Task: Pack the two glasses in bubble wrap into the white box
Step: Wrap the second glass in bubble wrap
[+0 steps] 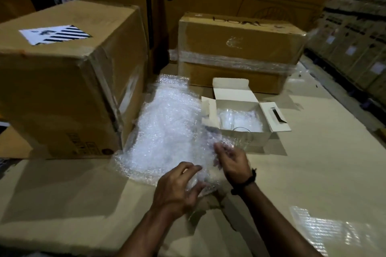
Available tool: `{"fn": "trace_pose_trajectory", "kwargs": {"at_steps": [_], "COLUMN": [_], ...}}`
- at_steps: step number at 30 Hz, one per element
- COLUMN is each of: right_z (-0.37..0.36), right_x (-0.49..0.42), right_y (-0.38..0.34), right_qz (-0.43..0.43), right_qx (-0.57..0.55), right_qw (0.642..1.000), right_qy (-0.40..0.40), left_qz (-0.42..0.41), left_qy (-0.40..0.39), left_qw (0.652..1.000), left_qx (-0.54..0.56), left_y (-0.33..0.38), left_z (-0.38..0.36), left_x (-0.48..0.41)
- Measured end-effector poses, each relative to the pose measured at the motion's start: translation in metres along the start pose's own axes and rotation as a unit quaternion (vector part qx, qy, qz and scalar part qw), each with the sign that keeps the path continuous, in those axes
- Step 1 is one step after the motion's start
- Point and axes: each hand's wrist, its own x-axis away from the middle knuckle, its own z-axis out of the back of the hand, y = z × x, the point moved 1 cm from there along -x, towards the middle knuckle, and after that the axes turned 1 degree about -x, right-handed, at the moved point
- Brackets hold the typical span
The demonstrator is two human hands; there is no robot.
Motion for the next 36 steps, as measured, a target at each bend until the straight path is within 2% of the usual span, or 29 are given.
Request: {"fn": "trace_pose_trajectory", "kwargs": {"at_steps": [4, 9, 13, 16, 19, 20, 25, 29, 31, 33, 34, 36], "right_z": [0.061, 0.137, 0.191, 0.228, 0.255, 0.260, 0.278, 0.283, 0.281, 0.279, 0.275, 0.263], "right_x": [0.020, 0.039, 0.041, 0.036, 0.029, 0.026, 0.009, 0.003, 0.002, 0.007, 0.010, 0.017], "right_y": [0.014, 0.030, 0.041, 0.053, 0.064, 0.066, 0.067, 0.063, 0.055, 0.049, 0.046, 0.042], "right_qz": [-0.028, -0.025, -0.051, -0.079, -0.114, -0.126, -0.202, -0.195, -0.134, -0.050, -0.018, 0.022], "right_qx": [-0.027, 0.004, -0.021, -0.018, -0.023, -0.037, -0.179, -0.189, -0.137, -0.034, 0.020, 0.144], "right_qw": [0.991, 0.959, 0.931, 0.922, 0.927, 0.931, 0.932, 0.950, 0.975, 0.997, 1.000, 0.986], "right_qy": [0.130, 0.282, 0.362, 0.380, 0.355, 0.340, 0.240, 0.158, 0.110, 0.047, 0.012, -0.079], "left_qz": [-0.017, -0.038, -0.077, -0.106, -0.088, -0.082, -0.030, -0.018, -0.021, -0.016, -0.005, 0.014], "left_qy": [-0.044, -0.104, -0.125, -0.167, -0.286, -0.302, -0.283, -0.298, -0.249, -0.200, -0.196, -0.237], "left_qw": [0.999, 0.993, 0.986, 0.977, 0.949, 0.942, 0.949, 0.944, 0.958, 0.973, 0.974, 0.965], "left_qx": [-0.006, -0.031, -0.073, -0.085, -0.104, -0.118, -0.135, -0.143, -0.138, -0.116, -0.111, -0.110], "left_y": [0.029, 0.076, 0.107, 0.127, 0.138, 0.139, 0.144, 0.136, 0.133, 0.131, 0.127, 0.119], "left_z": [-0.031, -0.079, -0.115, -0.137, -0.160, -0.166, -0.175, -0.186, -0.184, -0.176, -0.172, -0.166], "left_x": [-0.010, -0.023, -0.039, -0.045, -0.047, -0.050, -0.069, -0.075, -0.079, -0.077, -0.073, -0.065]}}
